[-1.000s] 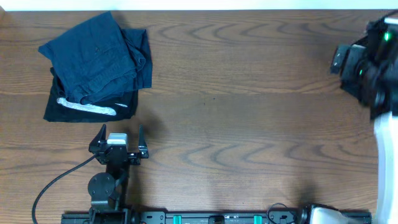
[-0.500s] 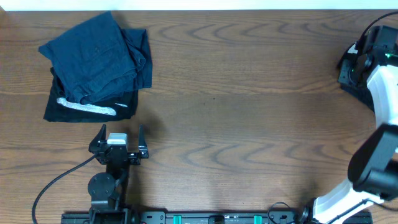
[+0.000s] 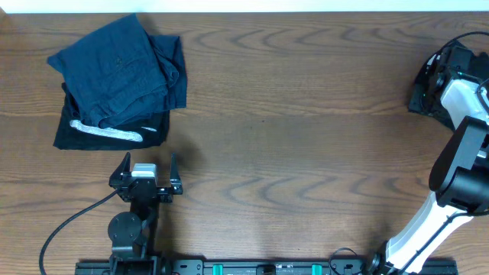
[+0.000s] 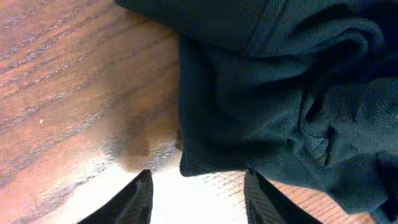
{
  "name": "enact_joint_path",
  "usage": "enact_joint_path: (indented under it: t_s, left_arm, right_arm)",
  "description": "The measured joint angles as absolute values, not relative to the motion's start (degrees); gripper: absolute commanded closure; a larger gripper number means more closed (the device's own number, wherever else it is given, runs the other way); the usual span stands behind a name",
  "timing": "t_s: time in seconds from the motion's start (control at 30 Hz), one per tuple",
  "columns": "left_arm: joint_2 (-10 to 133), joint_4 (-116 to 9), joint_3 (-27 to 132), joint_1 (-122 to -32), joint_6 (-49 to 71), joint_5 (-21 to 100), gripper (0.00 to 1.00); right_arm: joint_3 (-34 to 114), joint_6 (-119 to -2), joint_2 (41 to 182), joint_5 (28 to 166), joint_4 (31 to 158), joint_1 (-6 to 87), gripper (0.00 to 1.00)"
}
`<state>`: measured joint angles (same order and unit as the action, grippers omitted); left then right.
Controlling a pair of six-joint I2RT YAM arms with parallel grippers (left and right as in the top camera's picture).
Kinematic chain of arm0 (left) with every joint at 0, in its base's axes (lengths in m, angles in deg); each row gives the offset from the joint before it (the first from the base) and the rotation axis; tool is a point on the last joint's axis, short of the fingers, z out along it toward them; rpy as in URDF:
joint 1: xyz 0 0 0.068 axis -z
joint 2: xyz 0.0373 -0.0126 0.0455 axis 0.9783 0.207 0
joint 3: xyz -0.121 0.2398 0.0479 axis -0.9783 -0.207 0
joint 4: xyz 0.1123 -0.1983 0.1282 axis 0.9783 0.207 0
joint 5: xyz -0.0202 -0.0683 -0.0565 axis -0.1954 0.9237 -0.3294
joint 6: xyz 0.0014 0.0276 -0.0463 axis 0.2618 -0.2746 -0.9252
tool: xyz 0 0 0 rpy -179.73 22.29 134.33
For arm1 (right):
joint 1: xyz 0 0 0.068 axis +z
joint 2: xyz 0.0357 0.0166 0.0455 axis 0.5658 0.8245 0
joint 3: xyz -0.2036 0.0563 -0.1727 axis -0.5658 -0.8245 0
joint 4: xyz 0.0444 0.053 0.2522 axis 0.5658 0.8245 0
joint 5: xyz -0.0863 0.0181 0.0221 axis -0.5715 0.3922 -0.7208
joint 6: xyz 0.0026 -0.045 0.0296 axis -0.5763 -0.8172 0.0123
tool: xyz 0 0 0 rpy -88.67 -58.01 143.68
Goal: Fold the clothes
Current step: 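Reach the right gripper to the black polo shirt and grasp it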
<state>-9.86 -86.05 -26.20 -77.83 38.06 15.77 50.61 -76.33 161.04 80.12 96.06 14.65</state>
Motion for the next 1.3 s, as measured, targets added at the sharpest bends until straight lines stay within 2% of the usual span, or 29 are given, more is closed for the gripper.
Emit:
enact_joint_path:
  t_s: [0.33, 0.7, 1.03, 1.1, 1.13, 1.23, 1.27, 1.3]
  left_arm:
    - [-9.86, -86.05, -26.2, -77.83, 38.06, 15.77, 0.02]
    - [-9.86, -86.05, -26.2, -77.83, 38.06, 15.77, 0.02]
    - [-9.86, -86.05, -26.2, -77.83, 38.06, 15.77, 0.02]
    - [-9.86, -86.05, -26.2, -77.83, 38.06, 15.77, 0.02]
    - [-9.86, -86.05, -26.2, -77.83, 38.06, 15.77, 0.02]
    - [-9.86, -86.05, -26.2, -77.83, 38.06, 15.77, 0.02]
    - [-9.86, -86.05, -26.2, -77.83, 38.09, 15.77, 0.02]
    - [-9.86, -86.05, -26.2, -77.83, 38.06, 15.77, 0.02]
  right_arm:
    - [50.61, -76.07, 162.27, 80.12, 93.94, 14.65, 0.48]
    - [50.59, -74.71, 162.33, 79.92, 93.55, 14.65, 0.54]
    - [47.64, -73.44, 162.27, 78.44, 89.31, 14.65, 0.48]
    - [46.98, -73.18, 162.11, 78.2, 87.71, 14.65, 0.56]
    - [46.61, -73.03, 162.07, 78.18, 87.01, 14.65, 0.68]
    - [45.98, -72.22, 161.98, 78.0, 86.2, 14.65, 0.94]
    - [45.85, -72.05, 161.98, 77.89, 86.14, 14.65, 0.99]
    - [45.78, -71.83, 161.98, 77.76, 86.2, 14.65, 0.98]
